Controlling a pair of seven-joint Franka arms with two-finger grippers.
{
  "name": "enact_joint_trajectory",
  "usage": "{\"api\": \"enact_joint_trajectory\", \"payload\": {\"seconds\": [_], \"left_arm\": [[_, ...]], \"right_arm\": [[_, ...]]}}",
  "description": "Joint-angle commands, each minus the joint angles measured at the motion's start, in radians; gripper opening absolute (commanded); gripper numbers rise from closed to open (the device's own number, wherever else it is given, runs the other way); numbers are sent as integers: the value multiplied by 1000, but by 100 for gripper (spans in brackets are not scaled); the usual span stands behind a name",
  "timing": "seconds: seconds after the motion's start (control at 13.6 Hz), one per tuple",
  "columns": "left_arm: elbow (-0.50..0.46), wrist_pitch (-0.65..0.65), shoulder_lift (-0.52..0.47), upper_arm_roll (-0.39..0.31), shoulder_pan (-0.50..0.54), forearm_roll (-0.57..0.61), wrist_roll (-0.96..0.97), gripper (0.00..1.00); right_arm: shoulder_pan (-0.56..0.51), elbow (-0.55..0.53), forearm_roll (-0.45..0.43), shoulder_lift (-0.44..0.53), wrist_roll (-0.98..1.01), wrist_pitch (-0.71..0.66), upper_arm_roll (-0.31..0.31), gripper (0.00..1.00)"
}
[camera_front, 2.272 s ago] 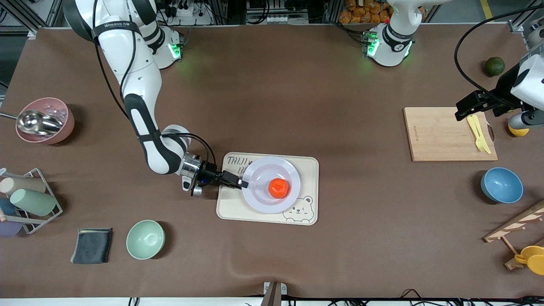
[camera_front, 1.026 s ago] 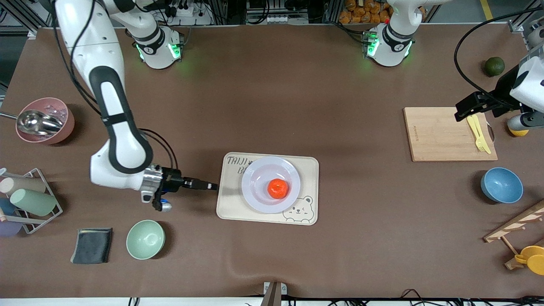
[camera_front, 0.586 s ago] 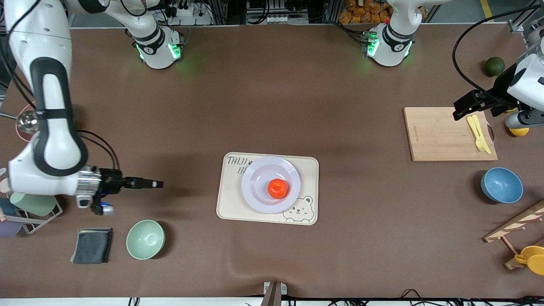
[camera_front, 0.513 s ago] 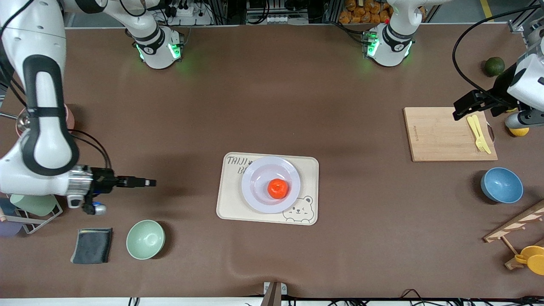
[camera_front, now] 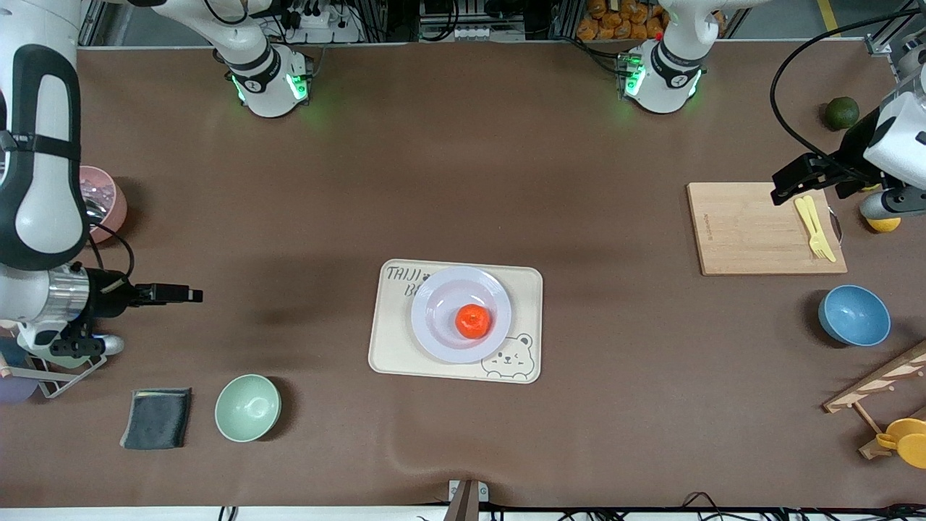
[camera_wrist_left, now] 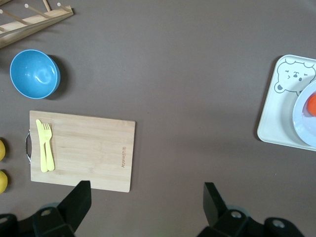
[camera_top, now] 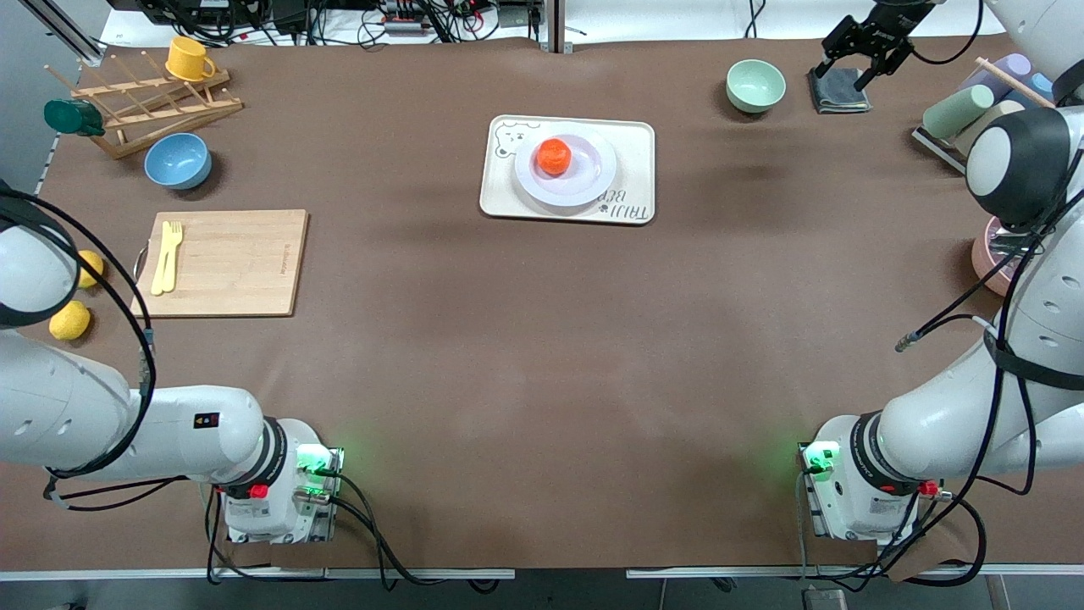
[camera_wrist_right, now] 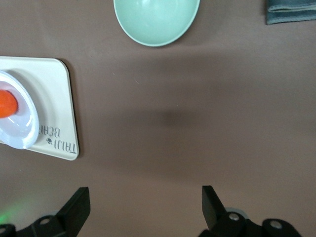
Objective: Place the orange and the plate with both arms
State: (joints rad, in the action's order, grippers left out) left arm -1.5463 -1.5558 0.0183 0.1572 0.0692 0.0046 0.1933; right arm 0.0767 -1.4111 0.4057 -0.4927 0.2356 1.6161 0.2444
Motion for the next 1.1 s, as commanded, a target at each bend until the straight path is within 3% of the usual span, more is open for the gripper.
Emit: {"api": "enact_joint_trajectory", "payload": {"seconds": [0.0, 0.22, 1.03], "left_arm": [[-1, 13, -8, 1, 4, 0, -23, 100], [0, 11, -8, 1, 4, 0, -23, 100], [3, 6, -1, -1, 6, -17, -25, 100]], "right_arm": [[5, 29, -106, 40, -19, -33, 1, 100], [-5, 58, -226, 75, -6, -33, 3, 100], [-6, 67, -241, 140, 13, -41, 6, 100]]}}
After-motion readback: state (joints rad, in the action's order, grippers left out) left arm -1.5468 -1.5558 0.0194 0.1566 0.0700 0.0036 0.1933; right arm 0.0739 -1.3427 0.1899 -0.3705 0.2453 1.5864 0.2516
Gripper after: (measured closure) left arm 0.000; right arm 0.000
